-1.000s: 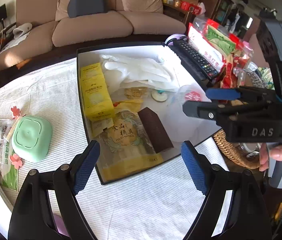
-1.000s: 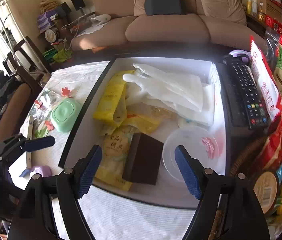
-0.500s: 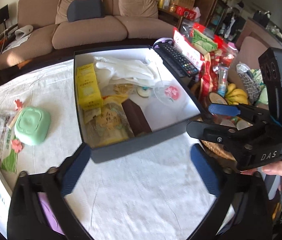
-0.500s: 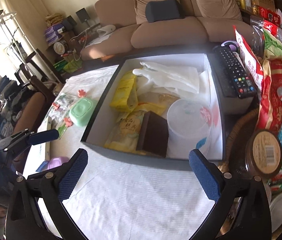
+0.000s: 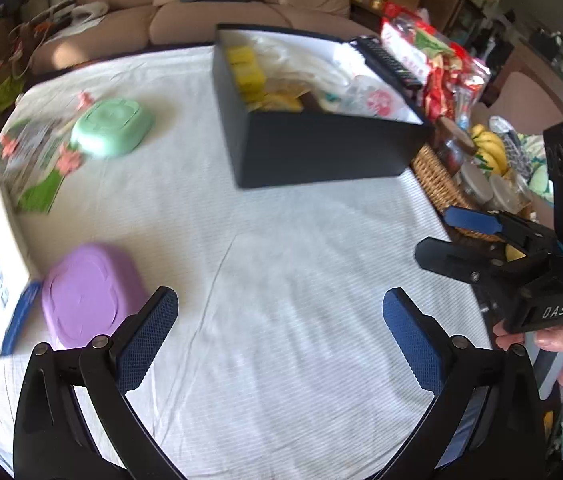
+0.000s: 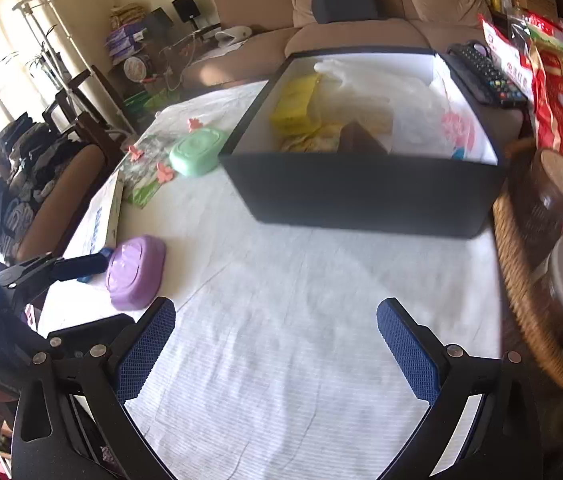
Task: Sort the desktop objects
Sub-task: 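Withdraw both grippers from the box back over the purple soap dish, then grasp the purple soap dish rim with the right gripper and lift it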
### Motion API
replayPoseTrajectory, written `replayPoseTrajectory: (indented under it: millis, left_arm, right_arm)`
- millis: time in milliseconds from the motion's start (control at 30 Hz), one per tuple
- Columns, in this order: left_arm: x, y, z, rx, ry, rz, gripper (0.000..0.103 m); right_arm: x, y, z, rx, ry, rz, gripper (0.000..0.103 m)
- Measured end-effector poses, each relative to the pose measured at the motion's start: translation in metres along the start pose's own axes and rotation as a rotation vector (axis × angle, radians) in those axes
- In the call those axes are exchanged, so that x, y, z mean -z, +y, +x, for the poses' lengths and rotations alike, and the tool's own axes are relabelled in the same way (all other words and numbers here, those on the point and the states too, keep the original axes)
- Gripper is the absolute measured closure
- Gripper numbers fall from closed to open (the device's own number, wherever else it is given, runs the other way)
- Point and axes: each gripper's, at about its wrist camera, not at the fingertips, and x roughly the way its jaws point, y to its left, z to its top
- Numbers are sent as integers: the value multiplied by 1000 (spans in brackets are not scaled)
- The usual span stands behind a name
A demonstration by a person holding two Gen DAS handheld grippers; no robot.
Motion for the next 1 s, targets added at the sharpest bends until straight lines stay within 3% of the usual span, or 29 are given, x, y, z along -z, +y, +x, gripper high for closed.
replayPoseTrajectory:
  millis: [200,333,567,800,1000]
  left_arm:
    - [46,81,-22,6,-58,-170,0]
    - [61,140,-35,11,-95,-282,0]
    - [73,218,-43,-28,-119,-388,0]
    - [66,266,-32,-45,-150,-441,0]
    - [33,290,-21,-12,-184,-449,0]
  right_arm:
    - [31,25,20,-15,17,1,0]
    - [43,51,39,-15,32,-38,0]
    - [58,100,81,-43,68,-87,0]
    - [55,144,119,-42,67,-176,5]
    - [16,169,154,-27,41,-214,5]
